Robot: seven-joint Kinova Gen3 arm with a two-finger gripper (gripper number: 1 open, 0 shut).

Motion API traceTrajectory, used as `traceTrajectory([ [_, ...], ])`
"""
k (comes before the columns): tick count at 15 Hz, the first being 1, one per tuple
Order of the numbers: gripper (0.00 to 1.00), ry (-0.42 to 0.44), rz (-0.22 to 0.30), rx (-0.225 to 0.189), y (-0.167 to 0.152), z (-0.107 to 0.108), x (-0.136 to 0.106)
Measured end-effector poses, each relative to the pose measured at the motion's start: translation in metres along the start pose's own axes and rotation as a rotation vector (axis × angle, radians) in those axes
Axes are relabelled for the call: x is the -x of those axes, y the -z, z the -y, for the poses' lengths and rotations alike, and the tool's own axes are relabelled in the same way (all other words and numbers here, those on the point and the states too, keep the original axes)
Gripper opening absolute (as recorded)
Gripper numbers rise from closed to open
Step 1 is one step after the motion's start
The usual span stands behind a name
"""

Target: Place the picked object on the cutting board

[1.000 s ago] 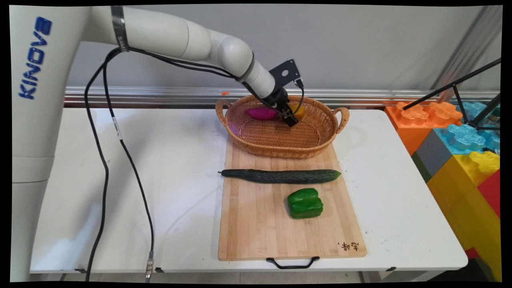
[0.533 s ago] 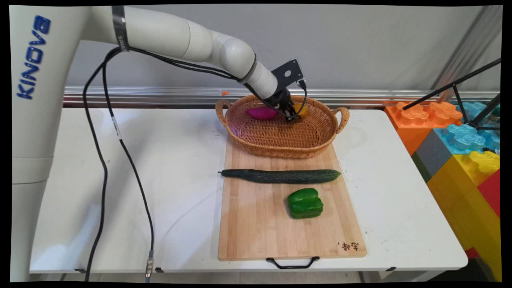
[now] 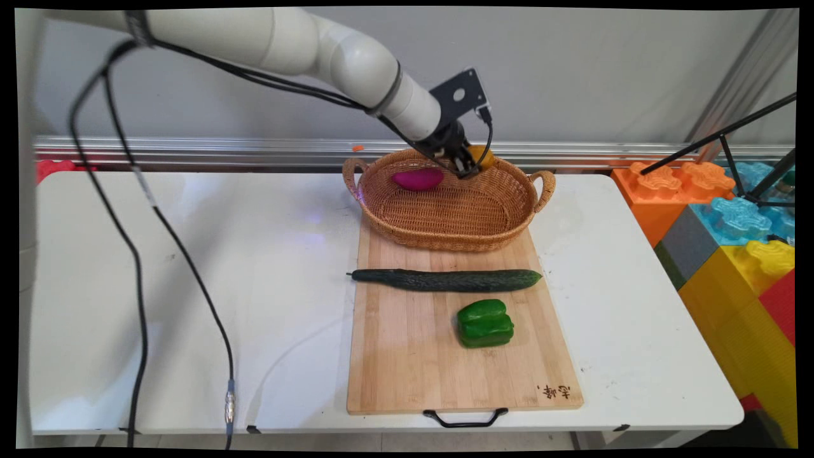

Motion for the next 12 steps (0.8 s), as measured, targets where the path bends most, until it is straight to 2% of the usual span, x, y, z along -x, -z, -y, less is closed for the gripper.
traceTrajectory([
  [3,0.00,0.003,0.006,-0.016,0.034,-0.012,-0.013],
  [6,0.00,-0.004,0.028,0.001,0.071,-0.029,-0.020],
  [9,0.00,-0.025,0.050,0.049,0.114,-0.053,-0.020],
  [12,0.00,-0.036,0.080,0.111,0.154,-0.072,-0.006],
])
